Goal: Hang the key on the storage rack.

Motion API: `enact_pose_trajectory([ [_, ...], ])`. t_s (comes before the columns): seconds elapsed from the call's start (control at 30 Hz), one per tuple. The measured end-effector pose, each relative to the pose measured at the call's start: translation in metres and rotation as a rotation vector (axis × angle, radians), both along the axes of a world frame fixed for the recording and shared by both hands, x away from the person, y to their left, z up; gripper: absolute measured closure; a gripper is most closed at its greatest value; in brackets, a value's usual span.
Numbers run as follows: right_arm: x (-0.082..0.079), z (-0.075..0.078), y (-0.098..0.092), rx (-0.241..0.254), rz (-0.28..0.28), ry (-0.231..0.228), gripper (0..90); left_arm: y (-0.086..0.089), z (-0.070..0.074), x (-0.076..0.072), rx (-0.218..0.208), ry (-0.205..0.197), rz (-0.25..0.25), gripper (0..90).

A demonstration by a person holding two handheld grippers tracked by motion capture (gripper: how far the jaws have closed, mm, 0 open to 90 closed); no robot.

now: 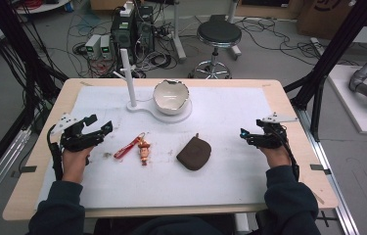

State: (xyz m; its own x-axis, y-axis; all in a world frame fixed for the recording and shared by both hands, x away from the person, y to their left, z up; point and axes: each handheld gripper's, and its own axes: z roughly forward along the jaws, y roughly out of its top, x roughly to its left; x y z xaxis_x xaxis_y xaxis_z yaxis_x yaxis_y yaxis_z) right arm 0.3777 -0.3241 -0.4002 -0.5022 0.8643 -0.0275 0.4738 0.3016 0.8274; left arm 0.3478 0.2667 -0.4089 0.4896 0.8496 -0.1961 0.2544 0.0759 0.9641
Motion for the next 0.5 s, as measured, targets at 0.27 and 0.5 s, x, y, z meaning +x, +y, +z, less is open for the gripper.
enact_pose_trajectory([
  [0.27,0.000,-0.001,-0.002,0.013,0.006,0.002,22.1,-0.003,-0.002,0.001,0.002,0.023,-0.014,22.9],
  [0.5,-0.002,-0.002,0.003,-0.022,0.020,-0.001,22.4,-0.010,-0.003,-0.001,0.036,0.058,-0.067,23.9],
])
